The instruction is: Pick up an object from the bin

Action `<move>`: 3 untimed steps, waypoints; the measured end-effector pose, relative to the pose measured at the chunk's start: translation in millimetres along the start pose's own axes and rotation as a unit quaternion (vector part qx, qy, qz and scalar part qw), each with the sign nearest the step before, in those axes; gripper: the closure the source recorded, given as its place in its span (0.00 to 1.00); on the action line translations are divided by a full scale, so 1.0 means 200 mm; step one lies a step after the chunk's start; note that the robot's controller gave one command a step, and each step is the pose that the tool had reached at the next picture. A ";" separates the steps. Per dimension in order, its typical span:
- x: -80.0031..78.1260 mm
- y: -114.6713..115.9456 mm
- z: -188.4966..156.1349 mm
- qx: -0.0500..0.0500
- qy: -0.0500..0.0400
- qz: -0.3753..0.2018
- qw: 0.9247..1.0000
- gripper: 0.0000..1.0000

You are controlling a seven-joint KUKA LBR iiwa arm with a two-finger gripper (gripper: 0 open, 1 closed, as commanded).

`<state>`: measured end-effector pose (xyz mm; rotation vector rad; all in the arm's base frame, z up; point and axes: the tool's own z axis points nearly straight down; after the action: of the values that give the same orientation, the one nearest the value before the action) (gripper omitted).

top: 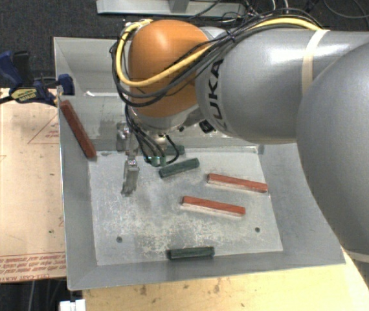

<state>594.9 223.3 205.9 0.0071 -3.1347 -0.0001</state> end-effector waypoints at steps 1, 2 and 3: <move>-0.01 -0.01 -0.03 -0.001 -0.004 0.002 1.000 0.00; -0.06 -0.15 0.07 -0.001 -0.005 -0.049 0.999 0.00; -0.20 -0.43 0.15 0.000 -0.005 -0.071 0.997 0.00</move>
Offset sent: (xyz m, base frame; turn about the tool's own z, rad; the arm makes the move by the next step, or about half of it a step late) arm 0.0368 -0.1052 -0.0618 -0.3082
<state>635.1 138.4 176.4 0.2308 -3.1368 -0.0022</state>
